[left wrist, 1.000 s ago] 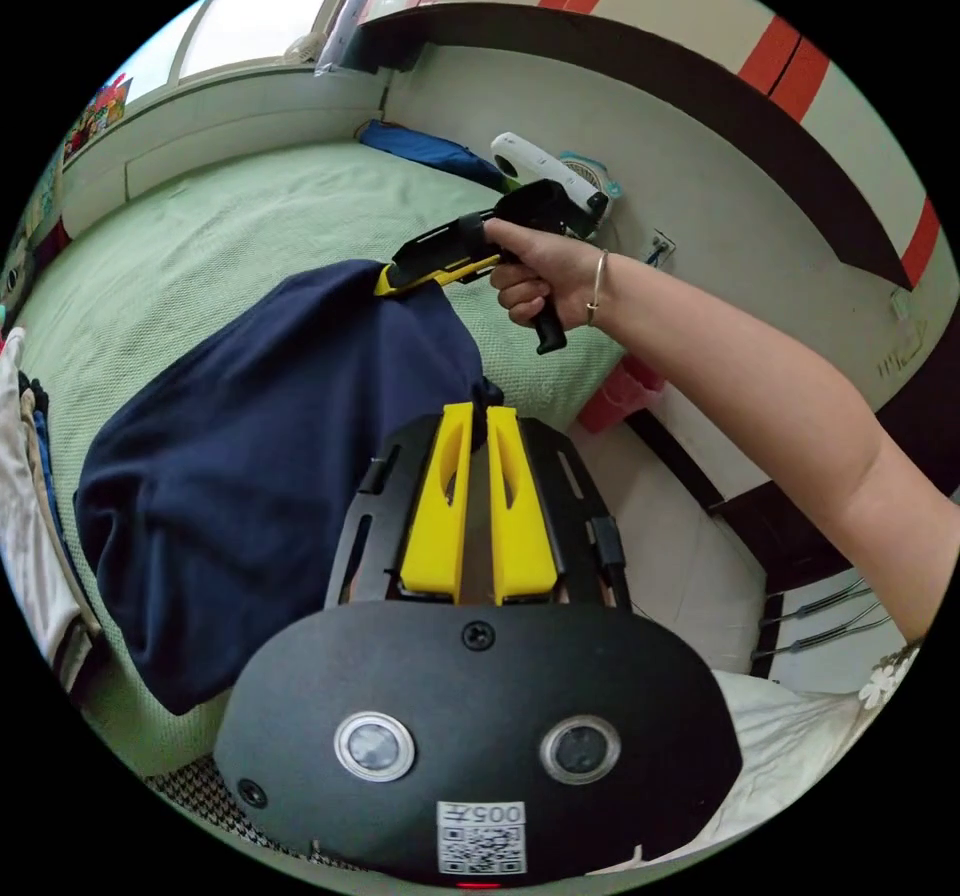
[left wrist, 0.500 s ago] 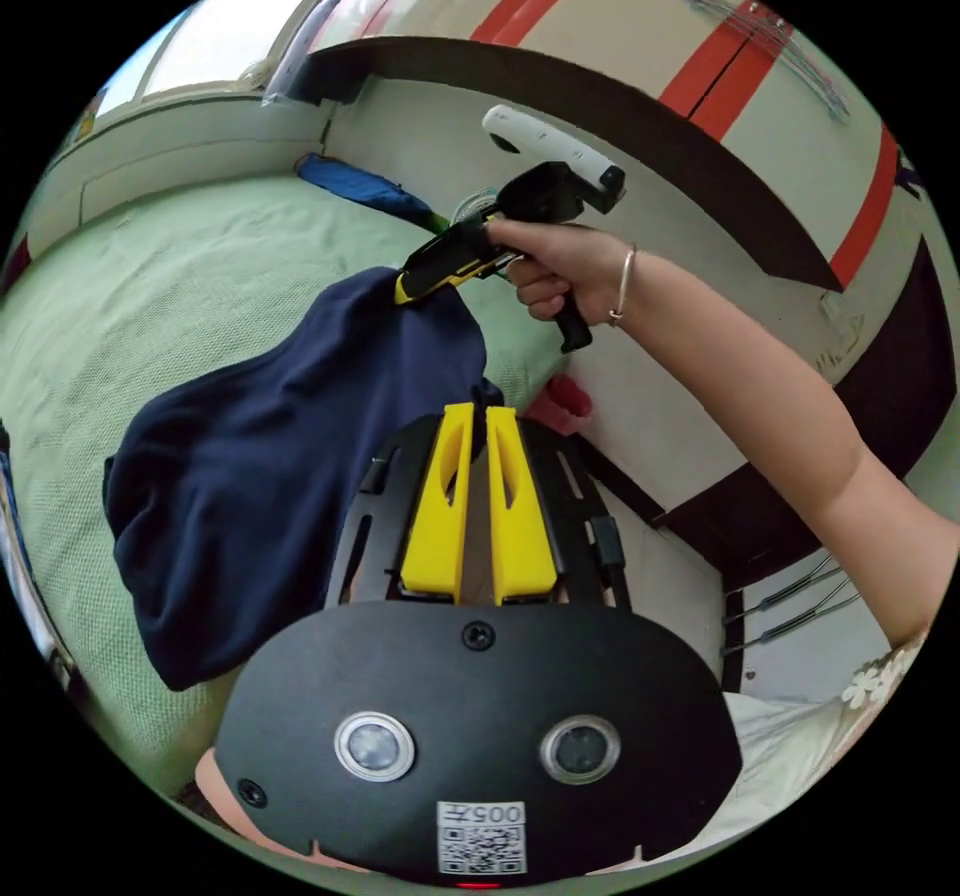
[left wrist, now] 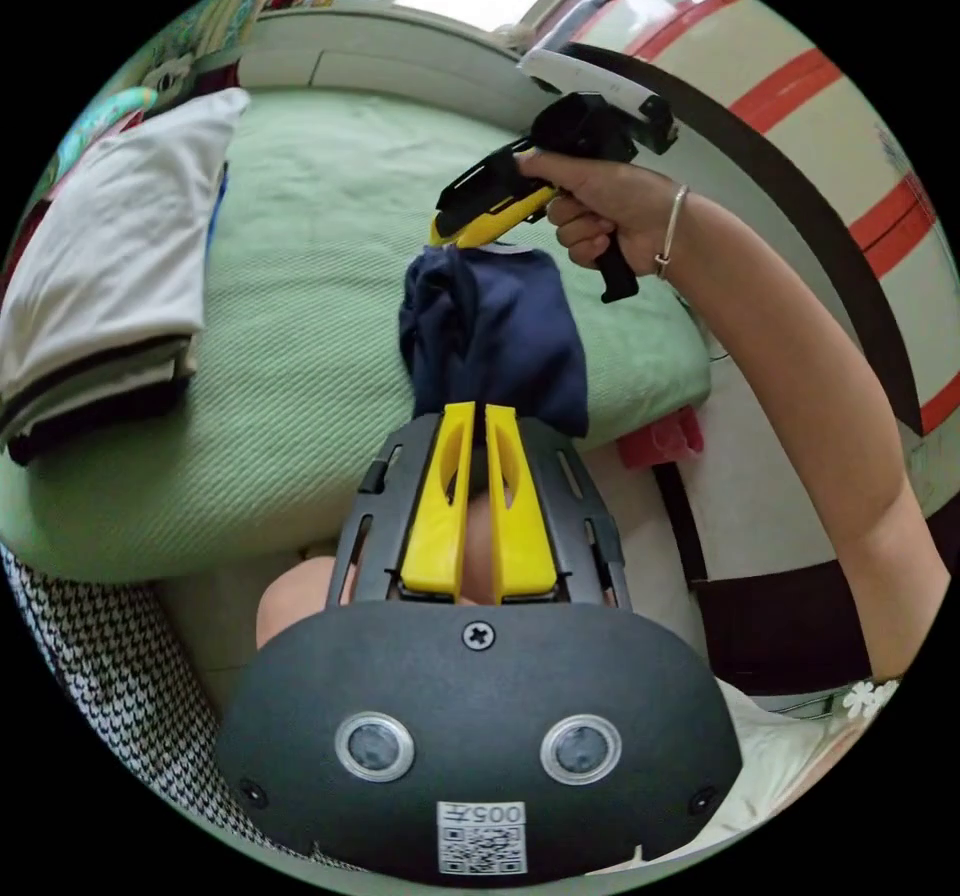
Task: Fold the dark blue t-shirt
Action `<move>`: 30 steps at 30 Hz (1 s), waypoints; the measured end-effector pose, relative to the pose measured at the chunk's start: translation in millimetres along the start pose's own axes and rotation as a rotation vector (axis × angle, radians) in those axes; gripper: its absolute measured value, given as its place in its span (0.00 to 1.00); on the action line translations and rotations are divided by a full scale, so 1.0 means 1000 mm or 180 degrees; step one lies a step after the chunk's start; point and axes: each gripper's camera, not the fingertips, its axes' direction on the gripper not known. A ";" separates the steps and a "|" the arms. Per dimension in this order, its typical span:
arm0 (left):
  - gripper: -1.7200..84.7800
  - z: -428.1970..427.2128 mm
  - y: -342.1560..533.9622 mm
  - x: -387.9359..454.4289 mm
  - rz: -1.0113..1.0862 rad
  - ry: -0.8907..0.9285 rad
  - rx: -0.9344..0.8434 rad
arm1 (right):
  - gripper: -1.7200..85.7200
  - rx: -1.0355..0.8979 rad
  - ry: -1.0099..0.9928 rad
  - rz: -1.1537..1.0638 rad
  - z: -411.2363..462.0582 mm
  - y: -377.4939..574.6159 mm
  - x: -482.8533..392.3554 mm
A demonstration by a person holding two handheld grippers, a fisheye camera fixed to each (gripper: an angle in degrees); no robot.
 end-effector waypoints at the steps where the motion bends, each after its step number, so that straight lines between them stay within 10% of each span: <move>1: 0.07 -0.005 0.004 -0.008 -0.0031 -0.0018 0.0041 | 0.09 0.0006 -0.0058 -0.0022 0.001 -0.001 -0.002; 30: 0.08 0.048 -0.047 -0.040 -0.0083 -0.0341 -0.0023 | 0.13 0.1081 -0.0475 -0.0708 0.015 0.162 0.075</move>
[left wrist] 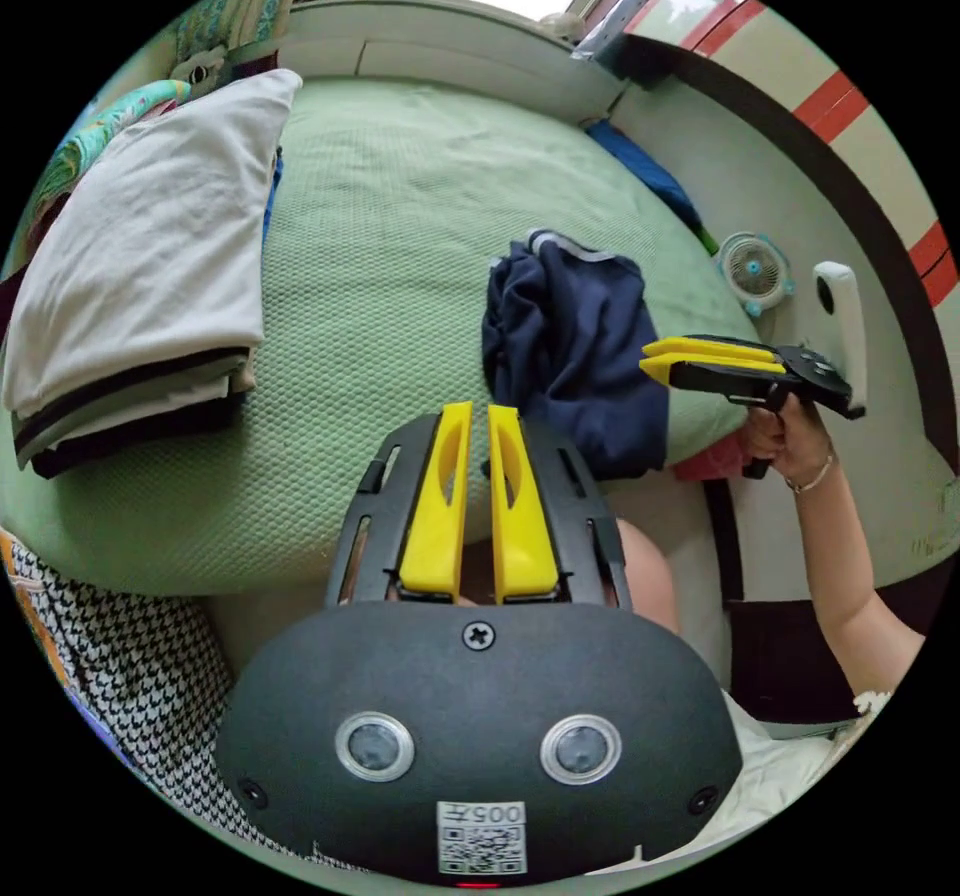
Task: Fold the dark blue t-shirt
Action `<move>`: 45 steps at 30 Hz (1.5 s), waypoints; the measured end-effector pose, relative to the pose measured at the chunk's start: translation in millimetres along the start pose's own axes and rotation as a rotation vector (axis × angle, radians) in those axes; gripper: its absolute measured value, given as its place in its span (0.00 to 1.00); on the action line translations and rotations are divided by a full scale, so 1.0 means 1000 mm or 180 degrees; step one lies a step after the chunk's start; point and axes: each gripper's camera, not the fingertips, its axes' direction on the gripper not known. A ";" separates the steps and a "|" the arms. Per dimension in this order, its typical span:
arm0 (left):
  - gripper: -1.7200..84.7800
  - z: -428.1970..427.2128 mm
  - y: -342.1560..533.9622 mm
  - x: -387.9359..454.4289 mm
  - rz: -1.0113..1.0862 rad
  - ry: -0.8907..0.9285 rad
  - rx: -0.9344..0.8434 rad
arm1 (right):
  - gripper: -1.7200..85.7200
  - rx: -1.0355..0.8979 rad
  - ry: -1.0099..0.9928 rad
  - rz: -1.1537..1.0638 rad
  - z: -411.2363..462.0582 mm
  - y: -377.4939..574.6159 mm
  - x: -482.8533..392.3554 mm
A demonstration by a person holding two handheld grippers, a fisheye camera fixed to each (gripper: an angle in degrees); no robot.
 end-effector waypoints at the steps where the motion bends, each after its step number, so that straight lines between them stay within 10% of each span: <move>1: 0.10 0.001 -0.003 0.003 0.0059 0.0133 0.0023 | 0.14 0.0059 -0.0006 0.0069 -0.006 0.002 0.009; 24: 0.10 0.091 -0.053 0.050 0.0556 0.0186 -0.0615 | 0.01 0.0256 0.0020 0.0912 -0.010 0.018 0.101; 45: 0.10 0.128 -0.086 0.086 0.1121 0.0563 -0.0397 | 0.08 0.0473 0.2042 0.1546 -0.164 0.002 0.194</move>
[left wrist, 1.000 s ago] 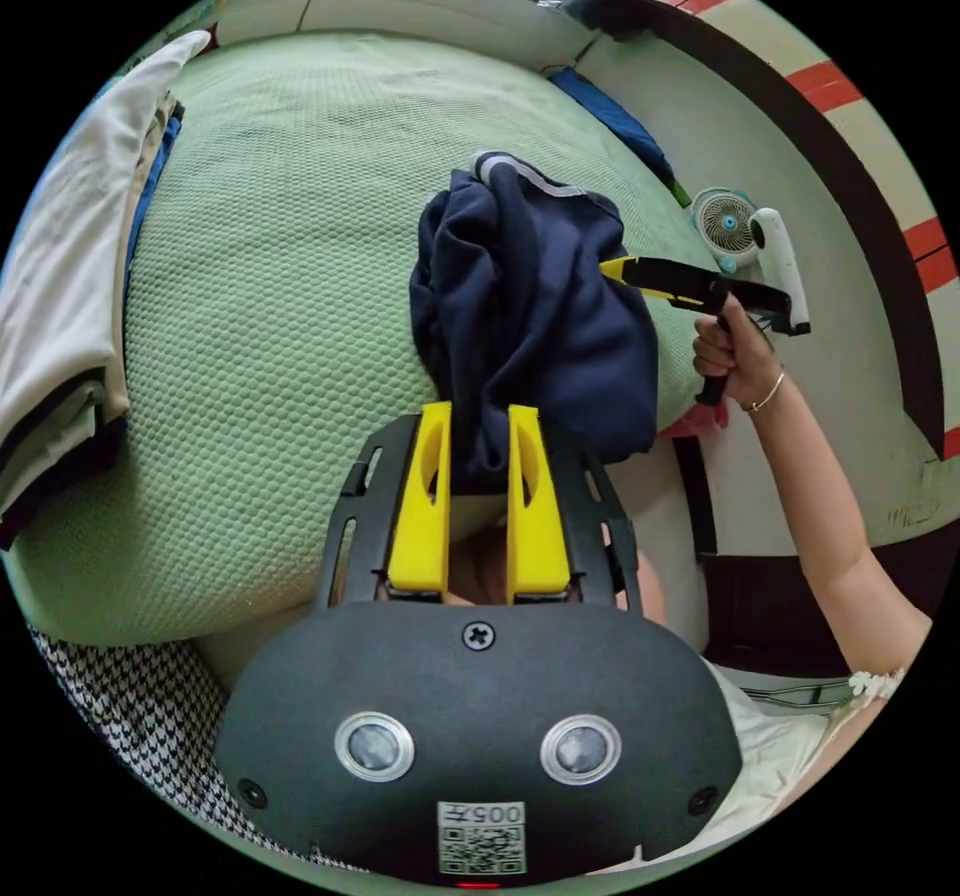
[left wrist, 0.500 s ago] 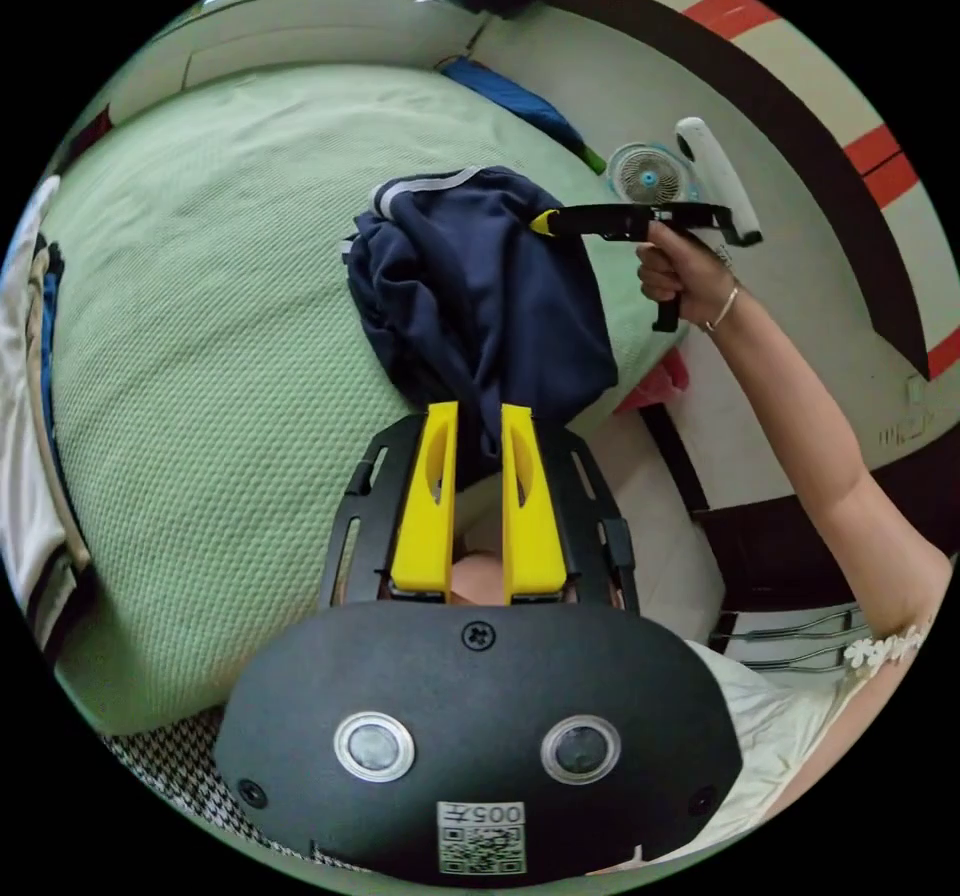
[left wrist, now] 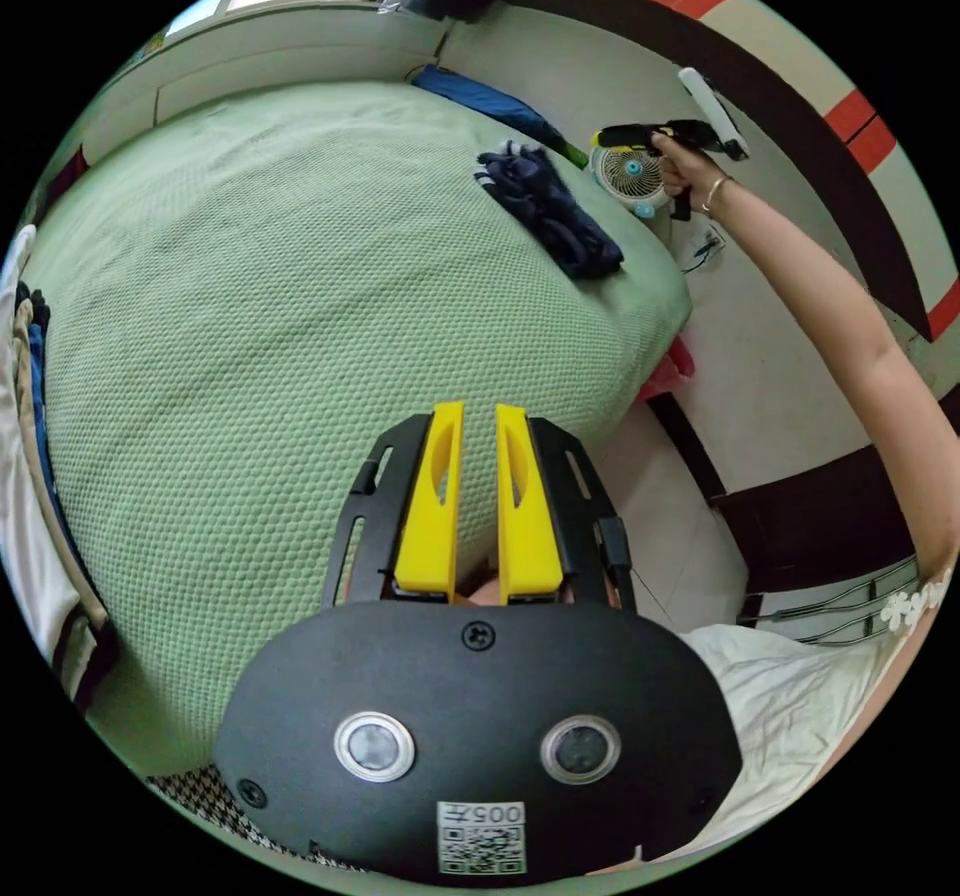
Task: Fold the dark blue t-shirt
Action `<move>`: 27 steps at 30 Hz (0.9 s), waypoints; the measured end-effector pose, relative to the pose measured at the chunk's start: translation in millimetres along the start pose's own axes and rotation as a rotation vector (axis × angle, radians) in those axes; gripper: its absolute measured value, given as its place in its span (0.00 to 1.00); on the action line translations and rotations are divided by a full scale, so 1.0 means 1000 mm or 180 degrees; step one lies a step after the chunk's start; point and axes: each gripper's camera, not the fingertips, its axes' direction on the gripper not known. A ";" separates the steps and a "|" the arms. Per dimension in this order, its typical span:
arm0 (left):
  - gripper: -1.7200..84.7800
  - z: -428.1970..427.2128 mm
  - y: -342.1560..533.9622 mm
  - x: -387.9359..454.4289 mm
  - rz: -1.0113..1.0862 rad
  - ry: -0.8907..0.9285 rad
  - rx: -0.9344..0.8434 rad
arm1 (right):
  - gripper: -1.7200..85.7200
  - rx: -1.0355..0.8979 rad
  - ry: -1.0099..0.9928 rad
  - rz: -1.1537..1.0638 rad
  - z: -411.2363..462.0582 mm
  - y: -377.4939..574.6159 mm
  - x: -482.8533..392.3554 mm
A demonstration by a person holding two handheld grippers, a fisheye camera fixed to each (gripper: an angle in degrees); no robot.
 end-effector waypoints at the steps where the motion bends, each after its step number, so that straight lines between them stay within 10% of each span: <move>1: 0.10 0.002 0.001 -0.004 -0.0011 0.0026 0.0002 | 0.09 -0.0031 -0.0080 0.0004 0.001 0.006 -0.001; 7: 0.09 0.005 0.006 -0.020 0.0017 0.0013 0.0134 | 0.14 -0.0436 -0.0918 0.0029 0.019 0.063 -0.019; 18: 0.08 0.003 0.021 -0.029 0.0016 0.0098 0.0174 | 0.08 -0.0796 0.0231 -0.0865 -0.004 0.131 -0.095; 27: 0.08 -0.013 0.035 -0.027 0.0040 -0.0006 0.0221 | 0.15 -0.0041 -0.0284 -0.0133 -0.085 0.082 -0.083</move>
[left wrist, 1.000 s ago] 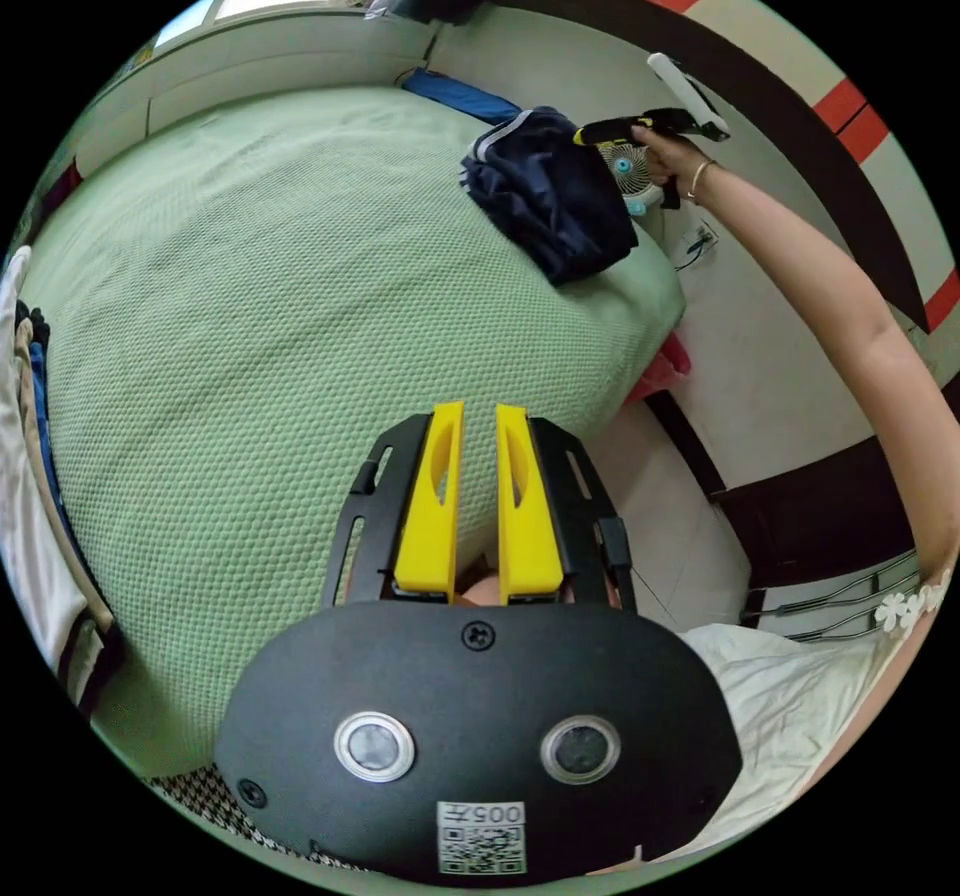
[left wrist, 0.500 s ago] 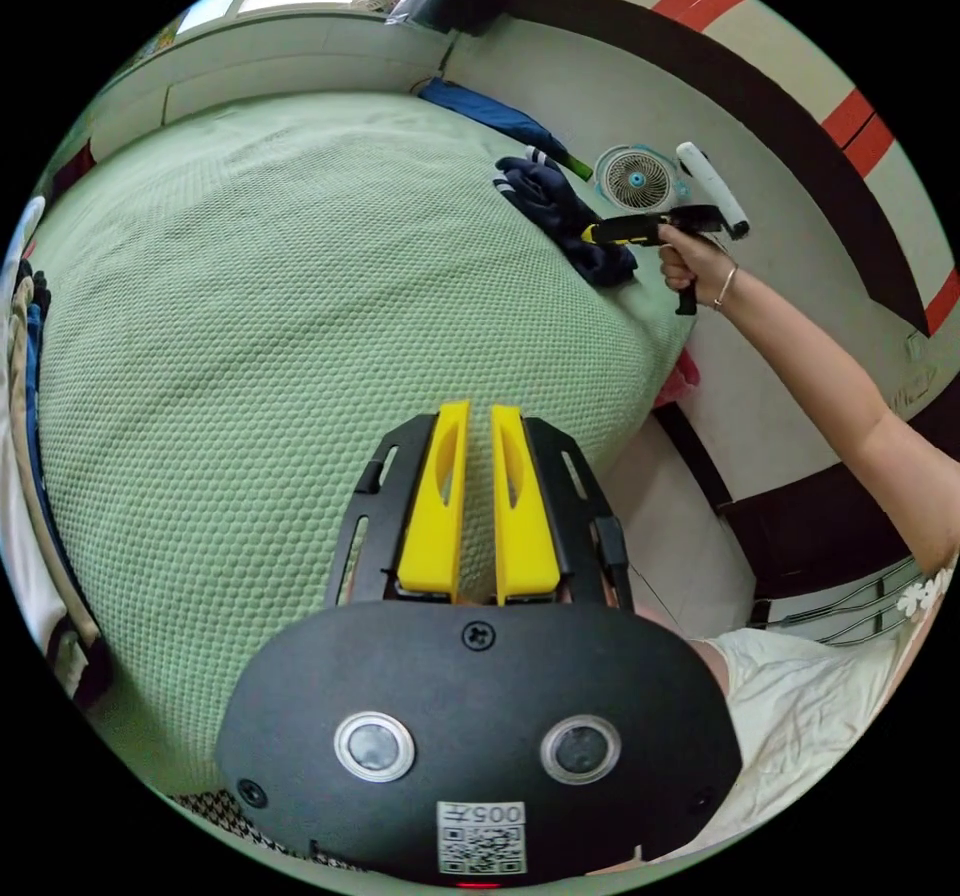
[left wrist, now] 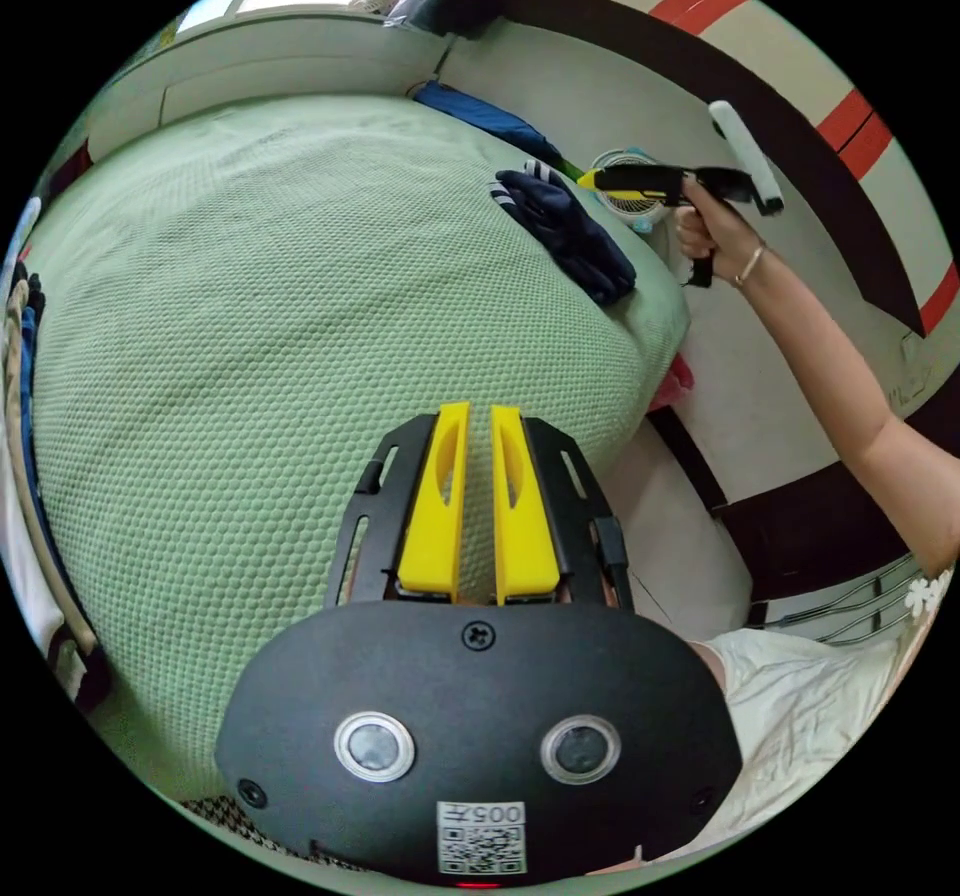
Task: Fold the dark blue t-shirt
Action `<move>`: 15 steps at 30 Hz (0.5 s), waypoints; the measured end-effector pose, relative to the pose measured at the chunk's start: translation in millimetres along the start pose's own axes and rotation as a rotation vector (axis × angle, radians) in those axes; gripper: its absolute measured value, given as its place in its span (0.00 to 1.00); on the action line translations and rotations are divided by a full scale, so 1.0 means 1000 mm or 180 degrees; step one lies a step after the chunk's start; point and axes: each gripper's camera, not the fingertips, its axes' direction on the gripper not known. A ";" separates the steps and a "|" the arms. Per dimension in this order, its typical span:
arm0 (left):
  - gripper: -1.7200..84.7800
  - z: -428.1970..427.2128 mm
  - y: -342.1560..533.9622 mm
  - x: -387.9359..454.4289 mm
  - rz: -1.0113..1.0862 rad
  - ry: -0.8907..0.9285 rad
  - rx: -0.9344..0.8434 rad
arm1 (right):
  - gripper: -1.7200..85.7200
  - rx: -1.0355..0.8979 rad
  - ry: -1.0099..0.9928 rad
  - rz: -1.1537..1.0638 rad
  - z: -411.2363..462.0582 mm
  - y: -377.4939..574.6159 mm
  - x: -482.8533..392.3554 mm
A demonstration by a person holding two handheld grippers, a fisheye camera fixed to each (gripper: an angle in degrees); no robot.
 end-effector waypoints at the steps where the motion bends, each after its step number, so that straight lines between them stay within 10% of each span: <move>1: 0.08 -0.004 0.003 -0.001 -0.0030 -0.0041 0.0007 | 0.14 -0.0003 0.0079 0.0041 0.003 -0.005 -0.001; 15: 0.03 -0.061 0.049 -0.022 -0.0341 0.0084 0.0171 | 0.01 -0.0398 0.1264 0.0247 0.012 -0.030 -0.087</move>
